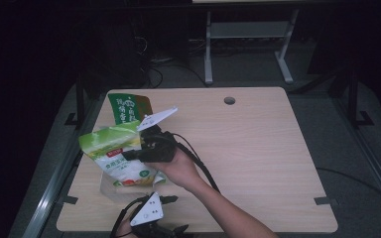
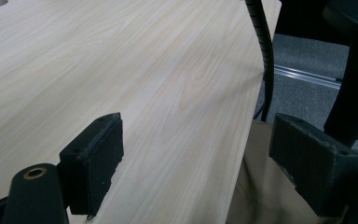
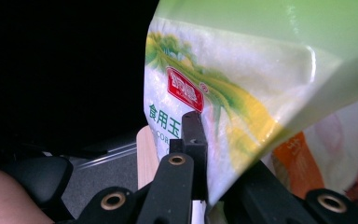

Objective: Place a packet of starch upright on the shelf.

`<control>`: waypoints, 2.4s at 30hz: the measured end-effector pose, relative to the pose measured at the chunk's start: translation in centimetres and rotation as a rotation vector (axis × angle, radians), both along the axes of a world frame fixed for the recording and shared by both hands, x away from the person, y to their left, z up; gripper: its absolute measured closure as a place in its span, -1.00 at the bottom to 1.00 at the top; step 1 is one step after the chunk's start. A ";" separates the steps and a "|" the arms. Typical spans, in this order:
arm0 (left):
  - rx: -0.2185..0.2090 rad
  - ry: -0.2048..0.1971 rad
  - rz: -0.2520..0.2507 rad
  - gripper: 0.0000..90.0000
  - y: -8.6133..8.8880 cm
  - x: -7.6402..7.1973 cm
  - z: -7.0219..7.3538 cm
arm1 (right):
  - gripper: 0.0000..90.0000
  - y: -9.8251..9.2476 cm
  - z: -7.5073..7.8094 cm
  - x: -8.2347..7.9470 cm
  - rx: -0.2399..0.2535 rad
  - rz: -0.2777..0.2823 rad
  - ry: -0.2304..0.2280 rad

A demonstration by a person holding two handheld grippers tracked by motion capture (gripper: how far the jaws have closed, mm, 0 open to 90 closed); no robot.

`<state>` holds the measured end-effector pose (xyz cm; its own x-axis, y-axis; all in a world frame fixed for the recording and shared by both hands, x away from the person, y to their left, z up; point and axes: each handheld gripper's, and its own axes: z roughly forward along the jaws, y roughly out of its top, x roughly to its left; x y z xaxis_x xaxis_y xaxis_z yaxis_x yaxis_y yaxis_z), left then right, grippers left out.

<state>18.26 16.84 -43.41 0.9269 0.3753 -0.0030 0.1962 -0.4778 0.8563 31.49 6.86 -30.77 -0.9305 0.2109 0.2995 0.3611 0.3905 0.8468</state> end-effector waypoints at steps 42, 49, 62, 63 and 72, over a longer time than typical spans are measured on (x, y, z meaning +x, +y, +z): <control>-0.007 0.009 0.009 -0.61 0.4 0.0 0.0 | 0.98 5.1 -5.0 2.0 -0.058 0.061 0.105; -0.007 -0.001 0.007 -0.61 0.4 0.1 0.0 | 0.99 5.6 -5.3 2.1 -0.054 0.066 0.115; -0.008 0.003 0.009 -0.61 0.4 0.0 0.0 | 0.97 5.6 -5.1 2.1 -0.043 0.070 0.115; -0.008 0.003 0.009 -0.61 0.4 0.0 0.0 | 0.97 5.6 -5.1 2.1 -0.043 0.070 0.115; -0.007 0.002 0.010 -0.61 0.5 0.0 0.0 | 0.93 5.3 -4.5 1.4 -0.088 0.075 0.069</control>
